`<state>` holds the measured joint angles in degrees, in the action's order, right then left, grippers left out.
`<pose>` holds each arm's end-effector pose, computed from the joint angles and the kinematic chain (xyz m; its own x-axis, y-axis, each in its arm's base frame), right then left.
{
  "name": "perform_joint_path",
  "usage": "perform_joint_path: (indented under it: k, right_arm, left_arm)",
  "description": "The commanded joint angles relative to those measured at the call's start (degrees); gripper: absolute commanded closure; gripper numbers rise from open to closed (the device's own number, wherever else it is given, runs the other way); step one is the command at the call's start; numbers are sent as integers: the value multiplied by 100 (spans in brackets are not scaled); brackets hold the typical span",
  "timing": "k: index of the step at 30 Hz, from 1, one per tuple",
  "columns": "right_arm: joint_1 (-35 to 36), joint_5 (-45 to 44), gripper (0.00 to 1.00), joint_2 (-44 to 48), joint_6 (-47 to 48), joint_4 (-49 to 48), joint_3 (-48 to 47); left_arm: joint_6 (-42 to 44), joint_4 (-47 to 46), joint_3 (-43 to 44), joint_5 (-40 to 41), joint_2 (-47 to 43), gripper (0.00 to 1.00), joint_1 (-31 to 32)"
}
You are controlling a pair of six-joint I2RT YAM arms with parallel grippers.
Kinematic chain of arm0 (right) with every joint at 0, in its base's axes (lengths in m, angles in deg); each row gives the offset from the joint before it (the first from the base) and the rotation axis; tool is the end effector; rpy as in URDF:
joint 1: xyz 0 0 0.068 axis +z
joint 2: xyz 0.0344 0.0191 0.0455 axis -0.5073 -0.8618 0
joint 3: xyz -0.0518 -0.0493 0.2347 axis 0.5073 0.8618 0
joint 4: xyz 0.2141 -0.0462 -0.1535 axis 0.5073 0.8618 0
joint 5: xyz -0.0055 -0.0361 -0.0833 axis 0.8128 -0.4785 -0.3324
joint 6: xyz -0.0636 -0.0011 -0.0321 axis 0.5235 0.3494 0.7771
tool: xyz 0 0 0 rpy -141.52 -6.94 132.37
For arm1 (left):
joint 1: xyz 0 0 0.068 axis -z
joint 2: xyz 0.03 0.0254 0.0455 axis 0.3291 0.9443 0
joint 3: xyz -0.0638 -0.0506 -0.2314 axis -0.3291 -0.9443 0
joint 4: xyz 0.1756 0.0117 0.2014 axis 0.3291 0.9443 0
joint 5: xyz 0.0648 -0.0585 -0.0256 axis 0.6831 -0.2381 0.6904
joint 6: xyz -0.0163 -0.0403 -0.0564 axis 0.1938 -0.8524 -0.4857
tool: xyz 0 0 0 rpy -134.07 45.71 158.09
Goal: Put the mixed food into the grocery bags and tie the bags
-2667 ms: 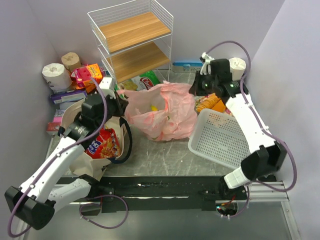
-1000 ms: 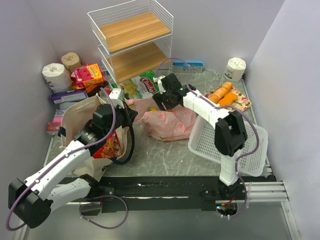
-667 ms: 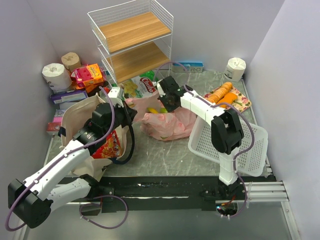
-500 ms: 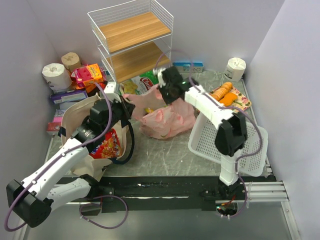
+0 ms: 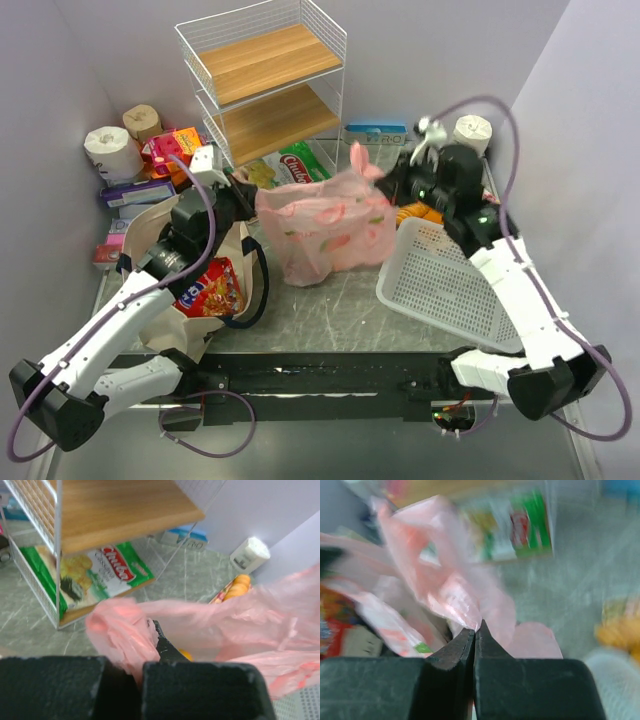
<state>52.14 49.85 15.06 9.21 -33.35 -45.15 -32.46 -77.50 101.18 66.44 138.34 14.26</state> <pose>0.2751 0.1260 0.4036 -0.3677 0.0626 -0.9278 -0.5292 0.8064 0.2641 0.2425 -0.1379 0.3645 -0.2033 -0.4277 -0.8808 0.1810 0.8676 -0.4631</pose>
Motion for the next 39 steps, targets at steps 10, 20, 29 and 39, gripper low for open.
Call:
perform_joint_path:
  k: [10,20,29,39]
  right_arm:
    - [-258,374,35,-32,-476,245,1102]
    - [462,-670,16,-558,271,1220,-614]
    - [1368,-1919,11,-1587,720,1872,-1775]
    - [1632,-2561,17,-2430,1432,1898,-2152]
  left_arm:
    - [592,-758,-433,-1634,199,99,274]
    - [627,-442,-398,-1483,-91,99,274]
    - [548,-275,-442,-1387,-266,99,291]
    - [504,-239,-459,-1360,-337,99,291]
